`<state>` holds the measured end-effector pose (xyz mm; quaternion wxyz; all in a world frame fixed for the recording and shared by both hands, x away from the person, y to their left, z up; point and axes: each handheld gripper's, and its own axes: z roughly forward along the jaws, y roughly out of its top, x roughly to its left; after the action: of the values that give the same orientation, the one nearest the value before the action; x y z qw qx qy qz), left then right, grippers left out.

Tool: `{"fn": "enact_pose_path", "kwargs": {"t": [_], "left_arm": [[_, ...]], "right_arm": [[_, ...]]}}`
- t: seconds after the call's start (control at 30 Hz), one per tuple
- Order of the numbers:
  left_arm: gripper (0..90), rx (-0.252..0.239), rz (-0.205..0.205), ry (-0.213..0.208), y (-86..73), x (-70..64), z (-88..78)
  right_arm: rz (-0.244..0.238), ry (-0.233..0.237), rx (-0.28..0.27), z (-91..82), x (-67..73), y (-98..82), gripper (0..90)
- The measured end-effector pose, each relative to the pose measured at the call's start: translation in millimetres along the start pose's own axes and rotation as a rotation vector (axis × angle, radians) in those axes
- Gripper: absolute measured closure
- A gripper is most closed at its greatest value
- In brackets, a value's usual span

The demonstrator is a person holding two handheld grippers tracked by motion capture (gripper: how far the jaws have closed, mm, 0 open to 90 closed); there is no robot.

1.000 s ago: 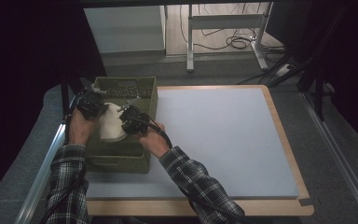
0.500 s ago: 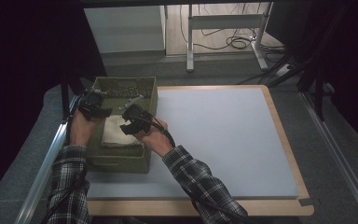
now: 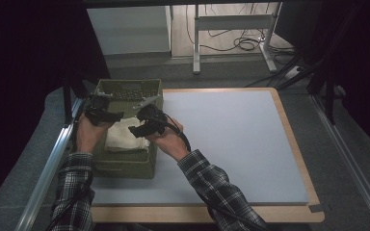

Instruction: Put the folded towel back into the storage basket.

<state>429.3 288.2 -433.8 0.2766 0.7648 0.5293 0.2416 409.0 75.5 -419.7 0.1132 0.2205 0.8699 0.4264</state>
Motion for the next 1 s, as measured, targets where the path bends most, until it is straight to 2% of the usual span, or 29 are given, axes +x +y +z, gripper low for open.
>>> {"fn": "enact_pose_path", "kwargs": {"t": [0.17,0.37,0.47,0.7,0.77,1.0], "left_arm": [[20.6,-0.041,-0.036,-0.045,0.1,-3.0,-7.7],[13.8,-0.092,-0.082,-0.103,-1.4,-7.7,-16.2],[11.7,-0.106,-0.092,-0.131,-3.4,-11.2,-18.9],[6.6,-0.127,-0.065,-0.168,-6.4,-28.0,-25.1],[5.8,-0.141,-0.052,-0.193,-7.3,-34.4,-27.5],[3.2,-0.142,-0.028,-0.213,-9.7,-52.3,-32.4]], "right_arm": [[-0.016,0.000,-0.010,-10.7,-2.7,-4.3,27.8],[-0.009,-0.004,-0.021,-24.8,-9.3,-12.4,23.5],[-0.001,-0.003,-0.028,-32.2,-11.8,-17.6,21.0],[0.009,0.011,-0.037,-46.7,-17.8,-31.6,15.3],[0.012,0.015,-0.041,-52.2,-20.4,-37.0,14.5],[0.019,0.016,-0.041,-68.3,-28.3,-52.7,11.5]]}}
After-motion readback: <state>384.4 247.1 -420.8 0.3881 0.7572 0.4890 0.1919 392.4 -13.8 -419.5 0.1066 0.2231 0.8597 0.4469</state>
